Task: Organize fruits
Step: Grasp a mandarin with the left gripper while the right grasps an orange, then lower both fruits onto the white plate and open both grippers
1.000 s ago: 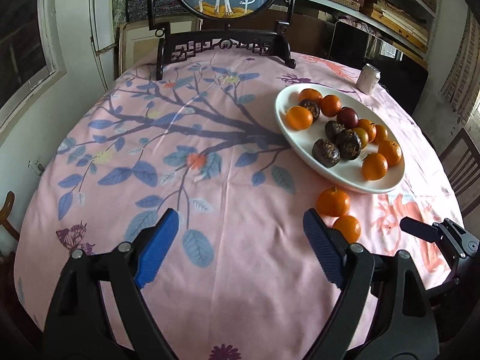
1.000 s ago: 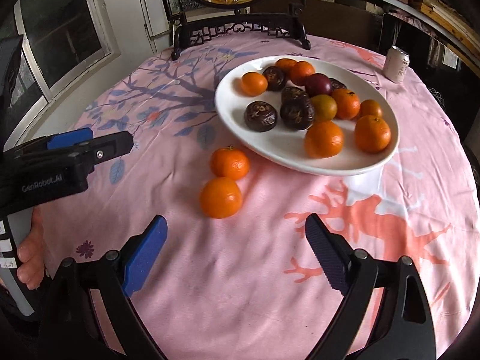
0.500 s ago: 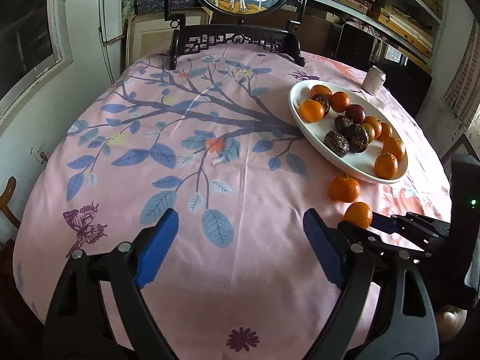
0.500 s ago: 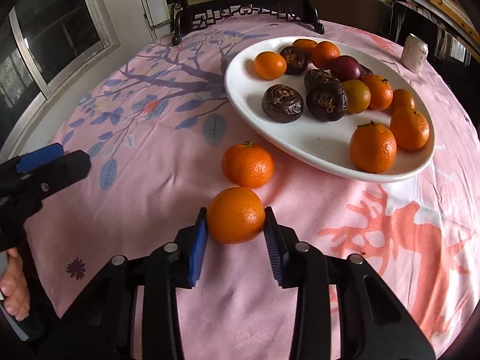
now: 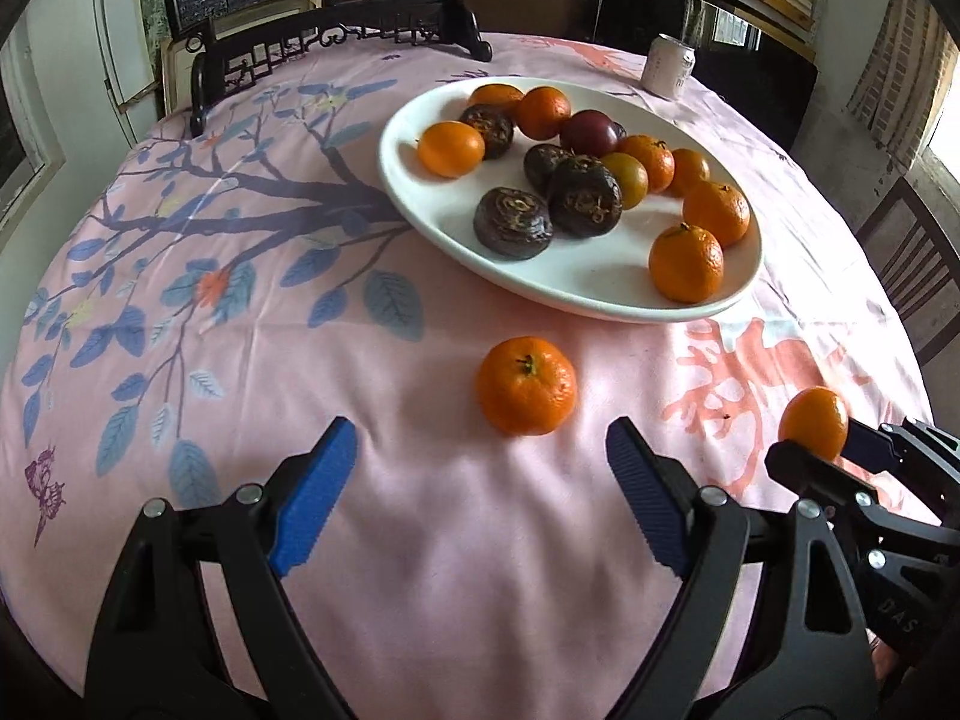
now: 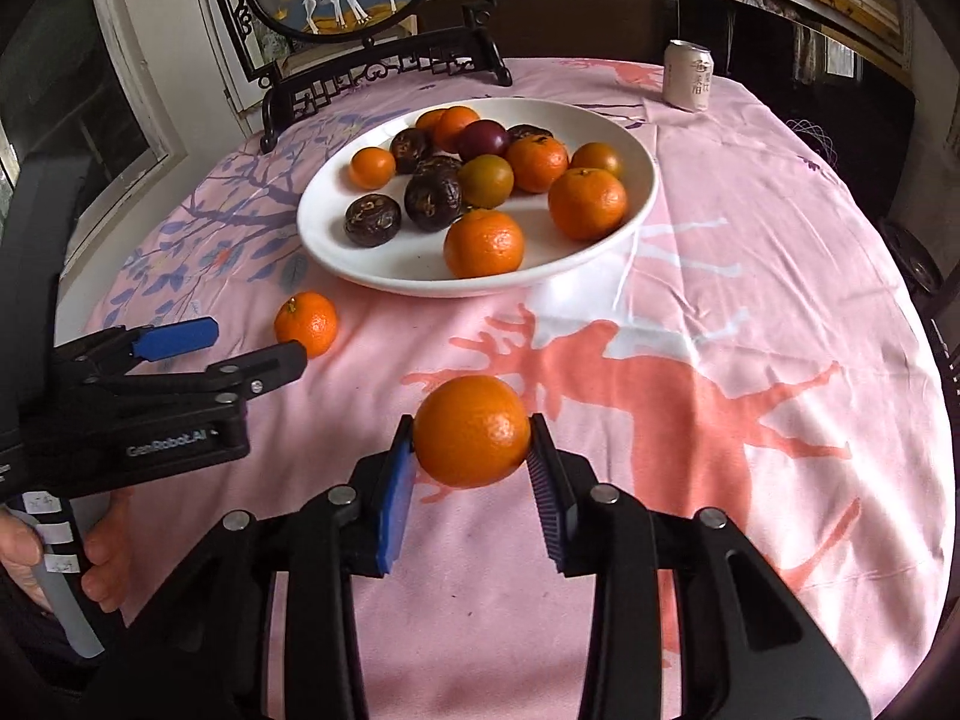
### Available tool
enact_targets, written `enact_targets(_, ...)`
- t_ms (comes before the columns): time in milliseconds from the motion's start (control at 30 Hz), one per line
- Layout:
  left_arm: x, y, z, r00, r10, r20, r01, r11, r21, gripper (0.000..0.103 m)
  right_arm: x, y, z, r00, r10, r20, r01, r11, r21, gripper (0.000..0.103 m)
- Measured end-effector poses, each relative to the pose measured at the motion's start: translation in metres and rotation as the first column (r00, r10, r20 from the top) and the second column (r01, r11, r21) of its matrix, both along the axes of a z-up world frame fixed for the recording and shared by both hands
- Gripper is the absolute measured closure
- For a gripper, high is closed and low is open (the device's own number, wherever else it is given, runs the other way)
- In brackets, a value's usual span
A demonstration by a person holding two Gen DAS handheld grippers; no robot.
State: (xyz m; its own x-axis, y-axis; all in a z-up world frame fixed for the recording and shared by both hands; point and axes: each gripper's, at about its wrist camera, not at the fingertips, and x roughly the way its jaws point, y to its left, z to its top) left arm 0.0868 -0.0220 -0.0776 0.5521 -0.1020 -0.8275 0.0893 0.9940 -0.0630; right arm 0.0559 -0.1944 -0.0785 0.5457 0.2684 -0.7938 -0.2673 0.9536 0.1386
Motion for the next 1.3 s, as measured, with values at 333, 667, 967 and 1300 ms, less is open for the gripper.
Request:
enact_targets(333, 0.014, -0.013, -0.010, 0.999, -0.019, -0.027, 0.019, 1.000, 0.018, 0.067, 0.001, -0.017, 0.002, 1.000, -0.027, 0.001, 0.027, 0.999, 0.043, 0.066)
enact_targets(667, -0.004, -0.002, 0.015, 0.999, -0.033, 0.015, 0.033, 0.999, -0.026, 0.067, 0.003, -0.011, 0.008, 1.000, -0.021, 0.009, 0.020, 0.999, 0.043, 0.066)
enact_targets(967, 0.015, 0.005, 0.050, 0.997, -0.056, 0.059, 0.058, 0.998, -0.037, 0.067, 0.027, -0.002, 0.026, 0.999, 0.006, 0.035, -0.008, 0.999, 0.050, 0.066)
enact_targets(1300, 0.118, -0.010, 0.057, 1.000, -0.029, 0.010, 0.030, 0.999, -0.029, 0.066, 0.114, 0.010, 0.037, 1.000, -0.009, 0.023, 0.009, 1.000, 0.012, 0.066)
